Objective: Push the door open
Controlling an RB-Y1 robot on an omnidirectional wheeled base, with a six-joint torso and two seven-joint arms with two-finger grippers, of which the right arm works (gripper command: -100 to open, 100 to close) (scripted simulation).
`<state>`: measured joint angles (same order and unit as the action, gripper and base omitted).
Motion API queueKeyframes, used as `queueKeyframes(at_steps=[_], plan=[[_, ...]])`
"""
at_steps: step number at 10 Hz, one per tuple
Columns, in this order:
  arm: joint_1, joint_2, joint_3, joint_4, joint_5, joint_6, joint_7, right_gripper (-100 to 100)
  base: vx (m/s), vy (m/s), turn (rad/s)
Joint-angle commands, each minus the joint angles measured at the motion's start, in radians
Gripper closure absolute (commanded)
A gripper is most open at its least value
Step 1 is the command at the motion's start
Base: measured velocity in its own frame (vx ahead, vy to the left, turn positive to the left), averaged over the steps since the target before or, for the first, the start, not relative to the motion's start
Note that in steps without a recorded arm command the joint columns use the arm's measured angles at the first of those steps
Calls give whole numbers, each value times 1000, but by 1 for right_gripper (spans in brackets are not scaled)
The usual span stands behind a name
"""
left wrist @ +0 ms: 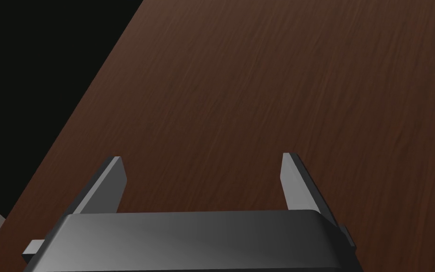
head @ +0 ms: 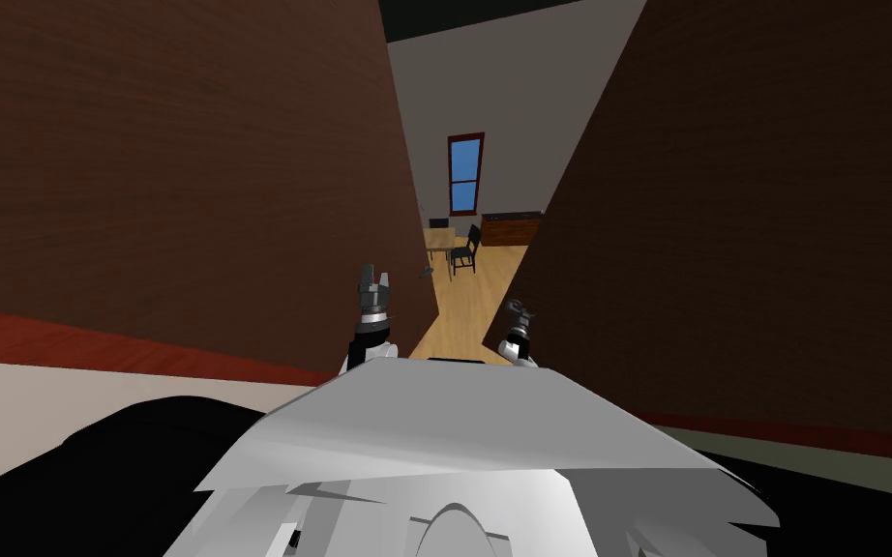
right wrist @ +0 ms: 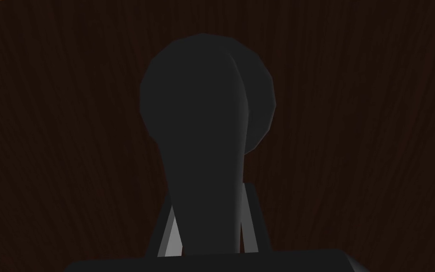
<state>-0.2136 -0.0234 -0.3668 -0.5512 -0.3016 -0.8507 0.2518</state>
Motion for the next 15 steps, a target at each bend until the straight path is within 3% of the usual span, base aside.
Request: queueKeyframes(at_steps=[1, 5, 6, 7, 8, 9, 15], plan=[[-5, 7, -10, -3, -6, -4, 9, 100, 178, 22, -55], [0, -25, -40, -5, -26, -10, 27, 100, 129, -46, -24], [0, -27, -44, -5, -29, -11, 30, 100, 156, -35, -39], [0, -27, -44, -34, -29, -11, 30, 100, 91, -14, -33], [0, -27, -44, -5, -29, -11, 30, 100, 39, -17, 7], [-2, -40, -67, -6, -46, -18, 45, 100, 130, -50, -52], [-3, -49, -94, -16, -65, -27, 63, 100, 127, -48, -33]])
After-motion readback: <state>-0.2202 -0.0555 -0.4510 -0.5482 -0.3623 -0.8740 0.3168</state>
